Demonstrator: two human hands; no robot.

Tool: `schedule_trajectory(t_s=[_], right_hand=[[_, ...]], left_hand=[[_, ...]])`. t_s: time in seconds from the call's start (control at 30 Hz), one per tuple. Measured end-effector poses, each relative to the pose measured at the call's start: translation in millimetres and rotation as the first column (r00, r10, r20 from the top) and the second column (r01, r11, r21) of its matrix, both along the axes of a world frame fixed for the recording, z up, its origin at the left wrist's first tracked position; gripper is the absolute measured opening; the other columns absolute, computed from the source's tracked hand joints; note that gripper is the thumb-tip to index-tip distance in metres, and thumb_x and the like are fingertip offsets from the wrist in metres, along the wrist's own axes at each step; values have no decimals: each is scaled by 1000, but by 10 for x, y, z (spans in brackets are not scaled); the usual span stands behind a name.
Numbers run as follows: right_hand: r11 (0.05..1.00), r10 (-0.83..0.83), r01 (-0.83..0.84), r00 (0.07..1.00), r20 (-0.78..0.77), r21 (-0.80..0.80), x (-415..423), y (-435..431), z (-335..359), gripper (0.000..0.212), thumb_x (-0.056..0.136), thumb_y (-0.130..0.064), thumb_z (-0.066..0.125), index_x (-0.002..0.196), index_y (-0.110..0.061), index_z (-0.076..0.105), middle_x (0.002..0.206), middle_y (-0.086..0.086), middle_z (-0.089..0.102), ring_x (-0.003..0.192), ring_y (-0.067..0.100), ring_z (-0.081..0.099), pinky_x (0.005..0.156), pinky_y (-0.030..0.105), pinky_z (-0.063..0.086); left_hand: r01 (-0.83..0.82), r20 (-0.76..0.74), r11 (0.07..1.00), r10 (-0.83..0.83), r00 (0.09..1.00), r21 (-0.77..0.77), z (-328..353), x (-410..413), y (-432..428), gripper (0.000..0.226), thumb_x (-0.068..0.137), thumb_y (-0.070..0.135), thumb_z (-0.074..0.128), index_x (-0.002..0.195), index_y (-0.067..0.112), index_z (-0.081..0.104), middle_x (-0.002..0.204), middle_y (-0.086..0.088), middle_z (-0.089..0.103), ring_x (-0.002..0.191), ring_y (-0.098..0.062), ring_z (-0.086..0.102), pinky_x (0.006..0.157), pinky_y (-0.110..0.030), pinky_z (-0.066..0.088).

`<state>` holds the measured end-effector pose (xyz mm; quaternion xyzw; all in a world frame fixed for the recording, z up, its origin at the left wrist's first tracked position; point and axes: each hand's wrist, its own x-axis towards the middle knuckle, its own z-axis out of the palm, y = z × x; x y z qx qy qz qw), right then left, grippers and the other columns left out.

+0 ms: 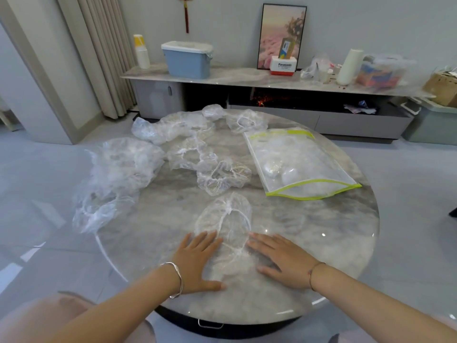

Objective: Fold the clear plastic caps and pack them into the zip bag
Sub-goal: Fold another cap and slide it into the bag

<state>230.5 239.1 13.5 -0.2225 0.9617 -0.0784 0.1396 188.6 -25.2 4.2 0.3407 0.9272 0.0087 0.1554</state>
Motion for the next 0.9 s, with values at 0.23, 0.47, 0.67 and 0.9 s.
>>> schedule_trajectory(t_s=[0.23, 0.47, 0.67, 0.9], right_hand=[[997, 29, -47, 953, -301, -53, 29, 109, -62, 43, 82, -35, 42, 118, -27, 64, 124, -12, 60, 106, 4, 58, 99, 20, 26], [766, -421, 256, 893, -157, -590, 14, 11, 13, 13, 92, -20, 58, 79, -20, 62, 79, -12, 64, 81, 2, 56, 76, 15, 41], [279, -545, 590, 747, 381, -758, -54, -115, 114, 21, 96, -8, 52, 75, -7, 55, 49, -3, 57, 45, 8, 53, 56, 27, 50], [686, -662, 612, 750, 13, -392, -70, 24, -9, 10, 92, -32, 58, 93, -24, 52, 61, -10, 50, 56, 6, 46, 54, 24, 36]], left_hand=[[25, -196, 994, -3, 981, 109, 9, -62, 1, 82, 70, 62, 25, 145, 32, 26, 147, -5, 37, 131, -25, 41, 110, -45, 28], [-25, -149, 851, 120, 982, 524, 60, -139, 59, 30, 78, 44, 53, 96, 28, 72, 100, 7, 67, 94, -11, 62, 85, -23, 47], [-501, 404, 581, 299, 864, 641, 138, -101, 127, 19, 94, 30, 55, 80, 28, 67, 65, 12, 70, 70, -4, 64, 74, -25, 47], [-486, 257, 729, 413, 874, 482, 54, -117, 86, 27, 86, 34, 64, 110, 25, 57, 72, 14, 57, 66, -2, 53, 69, -19, 42]])
